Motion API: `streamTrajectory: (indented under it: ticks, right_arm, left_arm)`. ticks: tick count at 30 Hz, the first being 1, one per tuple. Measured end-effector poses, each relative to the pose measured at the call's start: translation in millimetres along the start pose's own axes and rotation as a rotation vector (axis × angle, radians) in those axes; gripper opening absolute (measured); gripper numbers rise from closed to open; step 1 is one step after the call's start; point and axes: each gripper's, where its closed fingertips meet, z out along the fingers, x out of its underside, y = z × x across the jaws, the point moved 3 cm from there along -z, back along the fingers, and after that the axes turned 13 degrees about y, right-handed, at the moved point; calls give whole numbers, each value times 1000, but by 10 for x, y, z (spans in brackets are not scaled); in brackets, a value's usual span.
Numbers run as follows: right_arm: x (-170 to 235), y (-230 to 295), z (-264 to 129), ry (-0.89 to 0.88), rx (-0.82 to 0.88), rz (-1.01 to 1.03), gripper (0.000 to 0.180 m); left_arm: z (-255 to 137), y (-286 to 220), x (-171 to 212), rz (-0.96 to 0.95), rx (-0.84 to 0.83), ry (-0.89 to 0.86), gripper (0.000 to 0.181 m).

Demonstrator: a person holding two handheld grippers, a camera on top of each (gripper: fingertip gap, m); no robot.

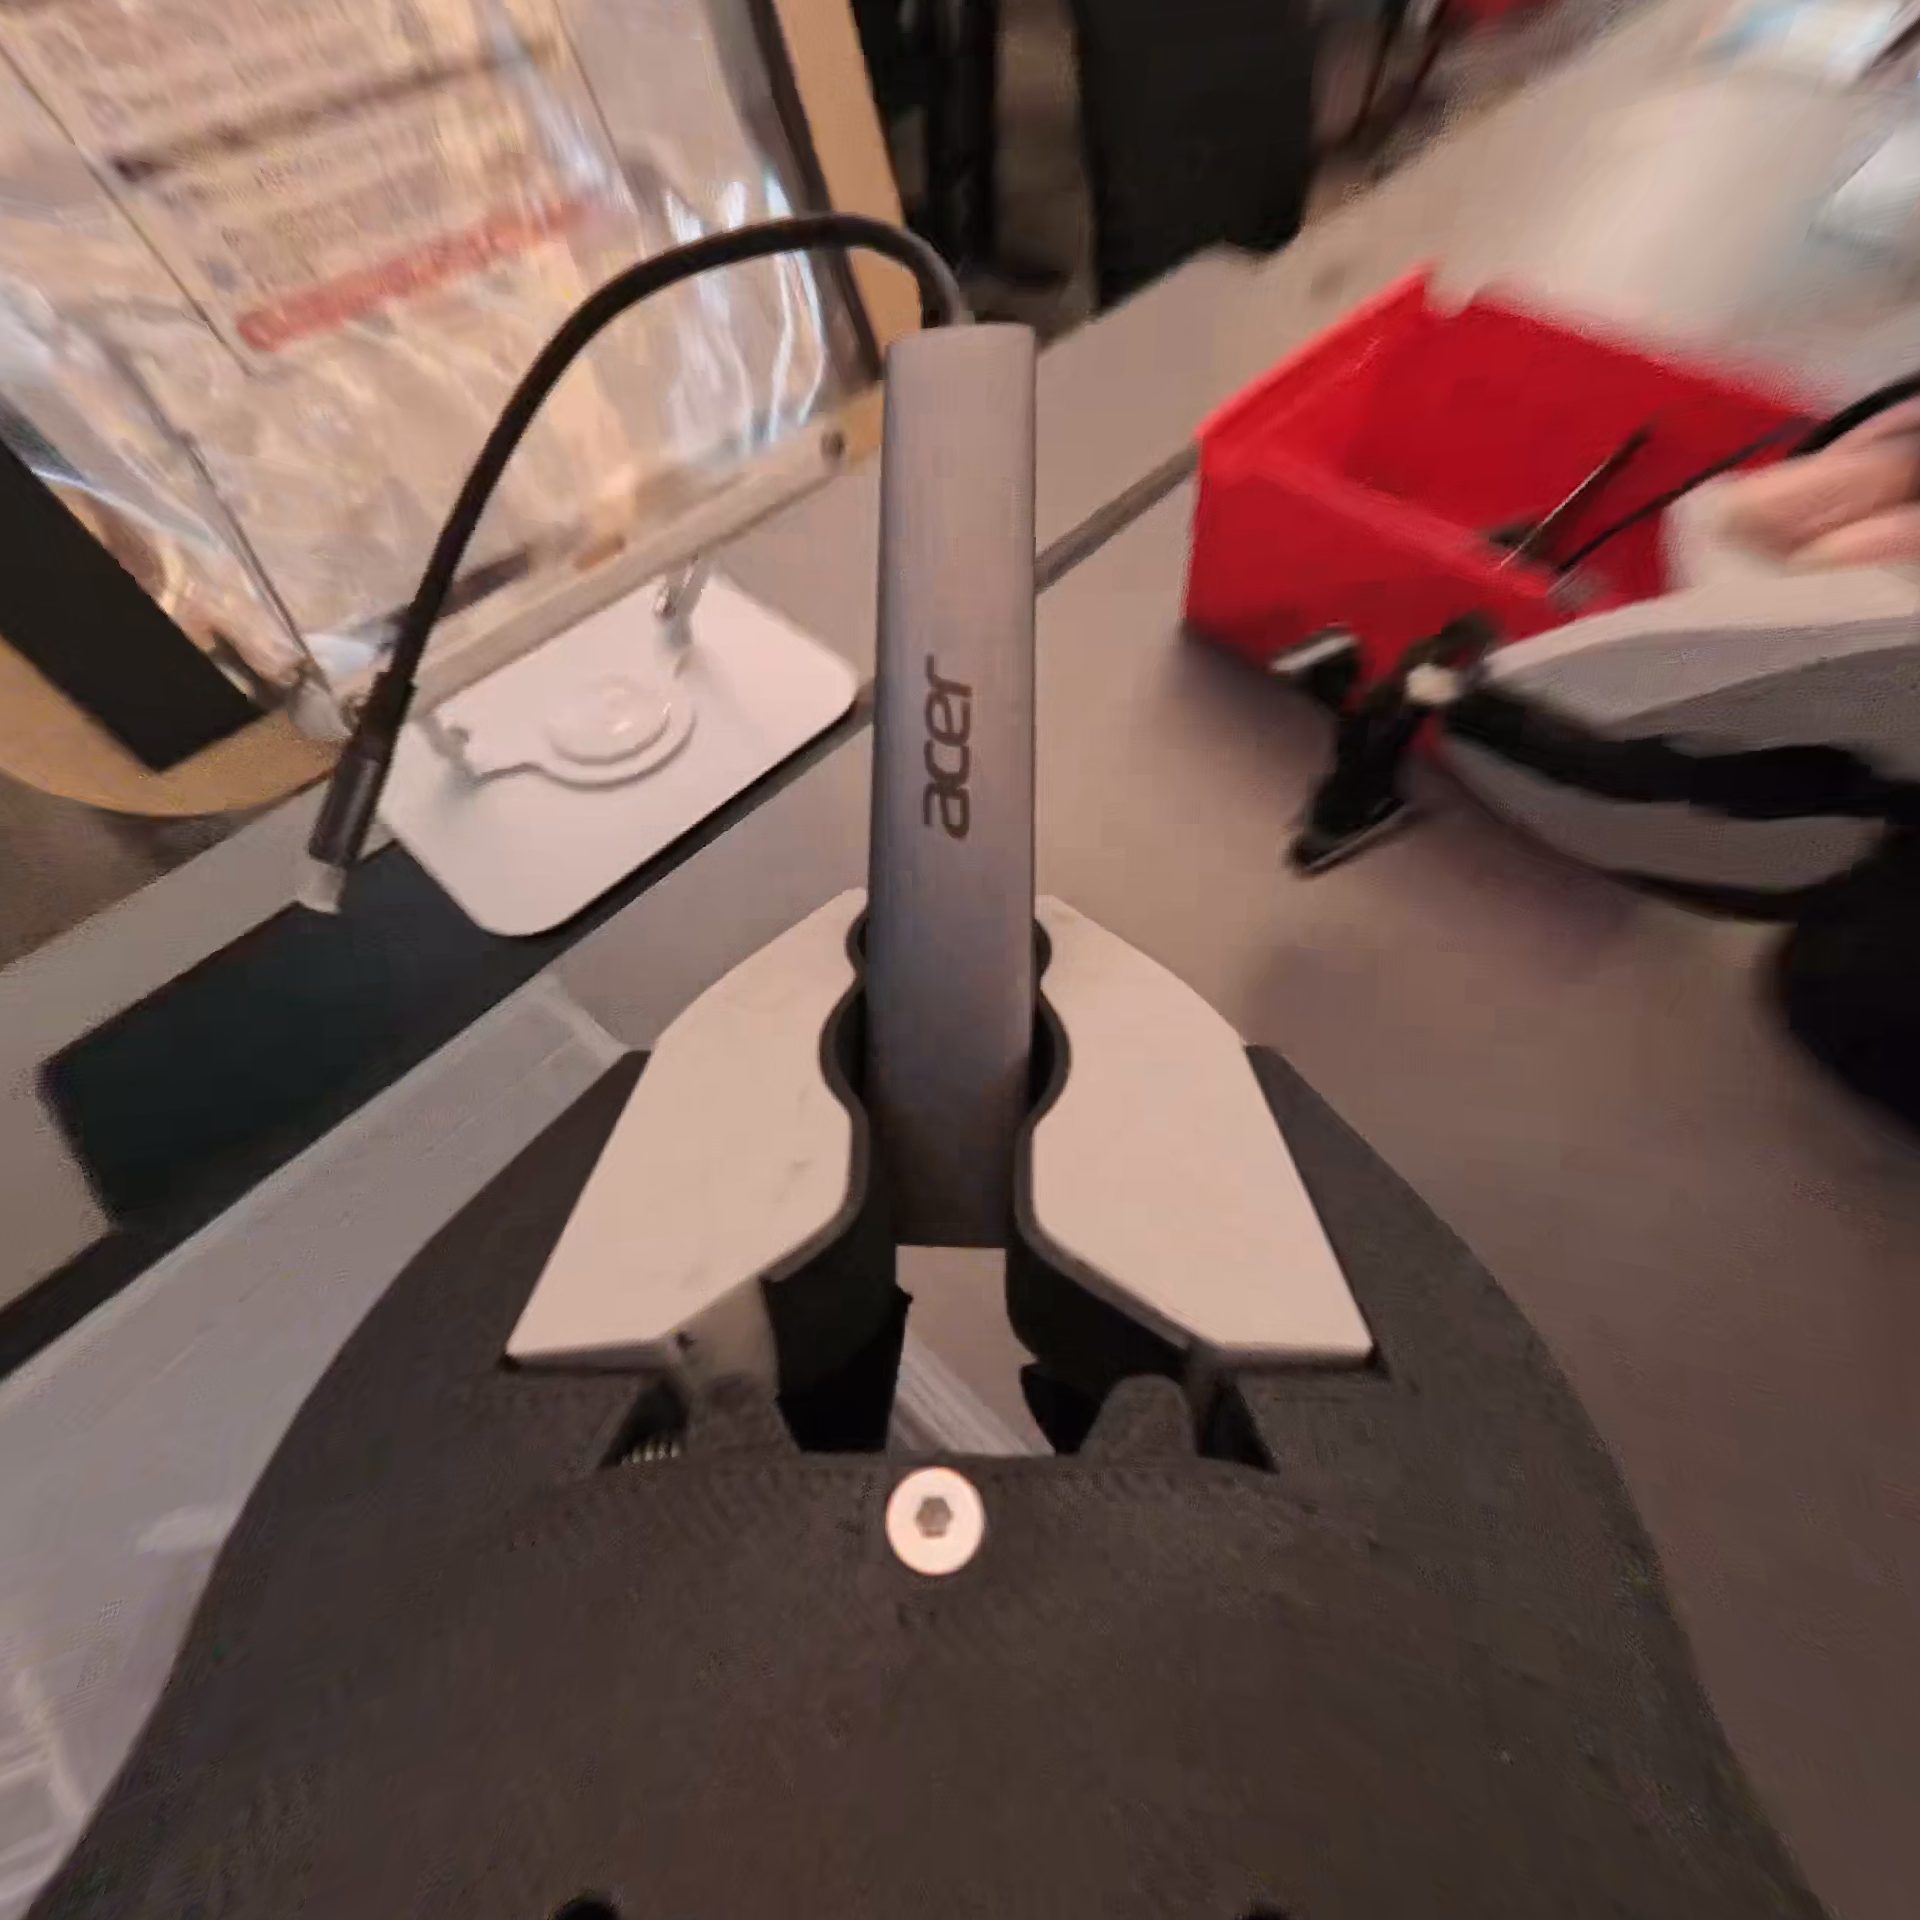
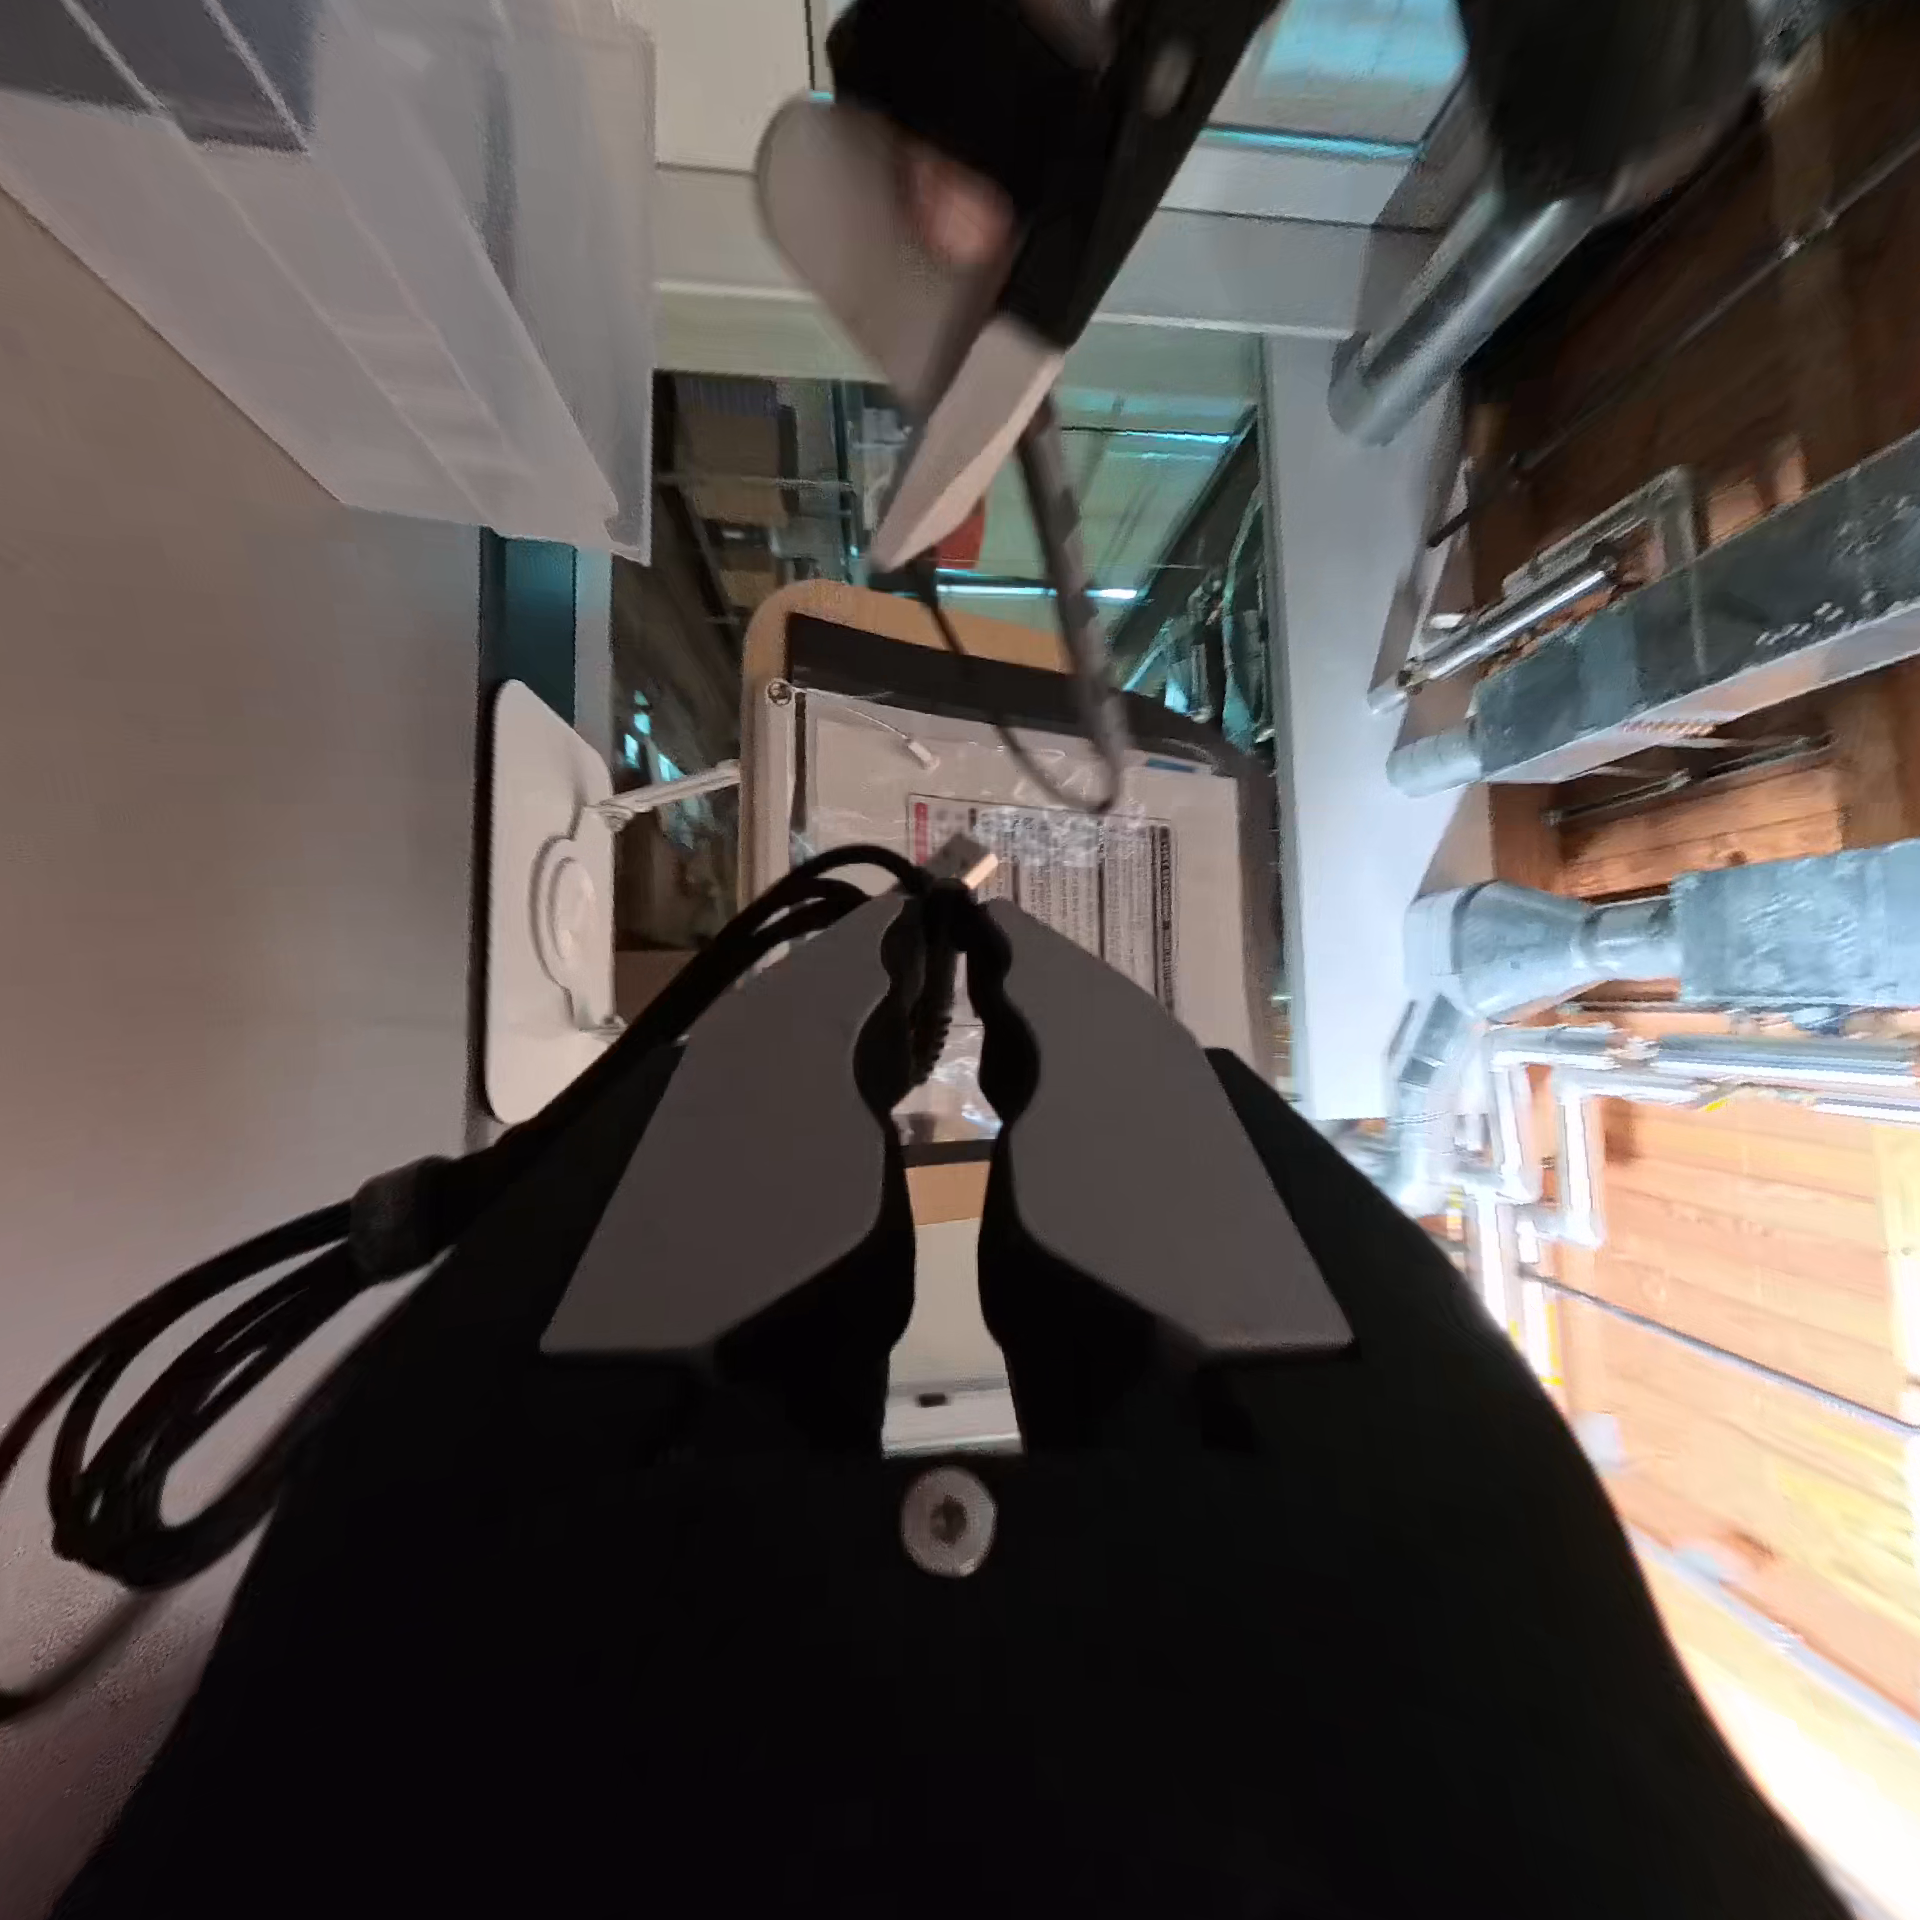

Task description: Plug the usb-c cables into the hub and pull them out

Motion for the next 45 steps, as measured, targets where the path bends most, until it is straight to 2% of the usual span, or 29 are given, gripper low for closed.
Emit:
streamTrajectory:
  ticks: [3,6,12,15,18,22,27,30,33,34,39,42,45]
  right_arm:
    - [125,-156,-13,3,-37,114,9]
    - [249,-384,-90,-6,-98,254,9]
    - [865,-1283,-607,3,31,585,8]
    - [1253,-1433,-914,49,-10,620,8]
    - [1721,-1348,-1103,199,-63,606,8]
    - [2075,-945,-1141,254,-265,632,9]
    - [2161,151,-994,321,-872,697,10]
    - [2173,479,-876,323,-1013,798,11]
    - [2255,472,-791,350,-961,845,13]
    - [2292,420,-771,366,-905,842,25]
    - [2143,-91,-723,312,-649,770,49]
    - [1719,-513,-604,197,-415,593,51]
    - [999,-718,-522,4,-211,340,38]
  left_arm:
    - [-301,28,-82,6,-15,-64,22]
    - [-436,-1,-132,22,-30,-97,22]
    - [-491,-97,-176,63,-35,-105,23]
    - [-472,-132,-182,80,-40,-99,23]
    - [-433,-160,-182,85,-27,-91,23]
    - [-365,-185,-170,93,-25,-71,23]
    - [-273,-238,-154,104,-13,-46,23]
    - [-215,-280,-147,110,1,-34,23]
    - [-161,-342,-146,118,25,-27,23]
    - [-144,-368,-150,123,34,-27,23]
    - [-17,-576,-145,161,115,-9,23]
    - [95,-732,-106,195,159,38,23]
    - [193,-864,-53,231,183,92,23]
